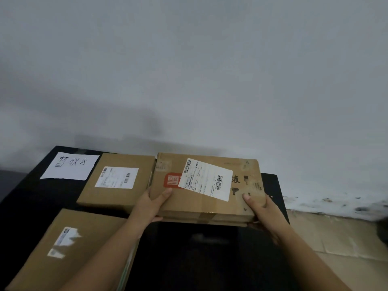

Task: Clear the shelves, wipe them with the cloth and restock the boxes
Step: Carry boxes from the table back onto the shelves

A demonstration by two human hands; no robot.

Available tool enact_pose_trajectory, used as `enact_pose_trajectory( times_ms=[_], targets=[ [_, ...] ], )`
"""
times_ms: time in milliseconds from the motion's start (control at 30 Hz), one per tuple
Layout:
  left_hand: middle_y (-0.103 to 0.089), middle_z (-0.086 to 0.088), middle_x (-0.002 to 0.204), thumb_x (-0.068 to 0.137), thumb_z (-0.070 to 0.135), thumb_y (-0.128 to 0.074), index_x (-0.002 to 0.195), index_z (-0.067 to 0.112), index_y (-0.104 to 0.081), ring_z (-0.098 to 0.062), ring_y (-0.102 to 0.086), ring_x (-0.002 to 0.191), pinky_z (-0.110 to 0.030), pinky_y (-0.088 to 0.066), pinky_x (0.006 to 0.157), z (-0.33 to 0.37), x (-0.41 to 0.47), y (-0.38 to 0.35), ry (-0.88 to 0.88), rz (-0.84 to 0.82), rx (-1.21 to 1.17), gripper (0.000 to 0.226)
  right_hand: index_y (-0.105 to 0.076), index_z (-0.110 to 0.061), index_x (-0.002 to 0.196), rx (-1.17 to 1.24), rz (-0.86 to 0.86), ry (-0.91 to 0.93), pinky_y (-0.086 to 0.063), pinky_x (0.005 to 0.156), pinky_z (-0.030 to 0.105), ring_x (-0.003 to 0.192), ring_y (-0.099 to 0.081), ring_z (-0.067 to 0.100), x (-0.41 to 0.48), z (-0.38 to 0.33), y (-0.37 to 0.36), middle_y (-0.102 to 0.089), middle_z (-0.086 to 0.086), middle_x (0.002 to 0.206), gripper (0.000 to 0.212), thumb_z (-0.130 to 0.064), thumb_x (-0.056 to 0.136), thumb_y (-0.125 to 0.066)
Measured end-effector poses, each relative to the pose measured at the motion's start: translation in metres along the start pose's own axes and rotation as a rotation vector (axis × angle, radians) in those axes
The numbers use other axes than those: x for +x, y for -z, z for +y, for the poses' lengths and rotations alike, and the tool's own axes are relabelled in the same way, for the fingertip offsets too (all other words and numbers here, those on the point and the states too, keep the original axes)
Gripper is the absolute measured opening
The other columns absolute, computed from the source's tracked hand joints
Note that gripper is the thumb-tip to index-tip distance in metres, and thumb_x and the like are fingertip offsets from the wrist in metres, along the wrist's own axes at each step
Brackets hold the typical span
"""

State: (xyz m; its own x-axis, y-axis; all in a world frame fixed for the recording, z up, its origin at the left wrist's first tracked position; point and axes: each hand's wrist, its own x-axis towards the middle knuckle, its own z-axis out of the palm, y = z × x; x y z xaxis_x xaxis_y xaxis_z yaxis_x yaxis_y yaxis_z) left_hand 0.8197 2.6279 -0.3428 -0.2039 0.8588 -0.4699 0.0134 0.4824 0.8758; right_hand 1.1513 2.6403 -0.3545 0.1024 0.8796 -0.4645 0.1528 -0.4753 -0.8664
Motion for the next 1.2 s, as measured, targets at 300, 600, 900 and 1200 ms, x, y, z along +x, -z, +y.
enact_pose_trajectory(
  times_ms=[300, 600, 900, 1200],
  targets=[
    [-0.064, 0.003, 0.120, 0.069, 0.061, -0.077, 0.144, 0.024, -0.046, -0.020, -0.064, 0.109, -0.050, -0.060, 0.087, -0.011, 0.059, -0.004, 0.099, -0.051, 0.043, 0.089, -0.055, -0.033, 0.125, -0.009, 0.006, -0.103, -0.063, 0.082, 0.050, 0.106, -0.067, 0.025, 0.049, 0.008, -0.013, -0.068, -0.001, 0.117, 0.048, -0.051, 0.084, -0.073],
    [-0.061, 0.007, 0.112, 0.076, 0.056, -0.074, 0.145, 0.023, -0.044, -0.015, -0.062, 0.100, -0.050, -0.060, 0.087, -0.011, 0.096, -0.010, 0.126, -0.038, 0.062, 0.081, -0.053, -0.034, 0.131, -0.036, 0.030, -0.132, -0.063, 0.080, 0.052, 0.109, -0.067, 0.025, 0.086, 0.009, -0.020, -0.067, -0.002, 0.121, 0.058, -0.055, 0.081, -0.074],
    [-0.060, 0.000, 0.126, 0.073, 0.063, -0.071, 0.147, 0.025, -0.042, -0.020, -0.062, 0.110, -0.050, -0.059, 0.089, -0.012, 0.103, -0.004, 0.129, -0.050, 0.132, 0.088, -0.051, -0.034, 0.133, -0.071, 0.030, -0.149, -0.062, 0.082, 0.051, 0.107, -0.068, 0.024, 0.086, 0.007, -0.019, -0.068, -0.003, 0.120, 0.064, -0.061, 0.079, -0.074],
    [-0.049, -0.004, 0.149, 0.084, 0.066, -0.061, 0.152, 0.023, -0.038, -0.026, -0.052, 0.129, -0.050, -0.049, 0.103, 0.013, 0.086, 0.010, -0.041, 0.020, 0.327, 0.084, -0.037, -0.026, 0.154, -0.224, 0.049, -0.033, -0.052, 0.068, 0.025, 0.107, -0.063, 0.013, 0.065, -0.021, -0.014, -0.059, -0.001, 0.136, 0.088, -0.061, 0.080, -0.068]
  ],
)
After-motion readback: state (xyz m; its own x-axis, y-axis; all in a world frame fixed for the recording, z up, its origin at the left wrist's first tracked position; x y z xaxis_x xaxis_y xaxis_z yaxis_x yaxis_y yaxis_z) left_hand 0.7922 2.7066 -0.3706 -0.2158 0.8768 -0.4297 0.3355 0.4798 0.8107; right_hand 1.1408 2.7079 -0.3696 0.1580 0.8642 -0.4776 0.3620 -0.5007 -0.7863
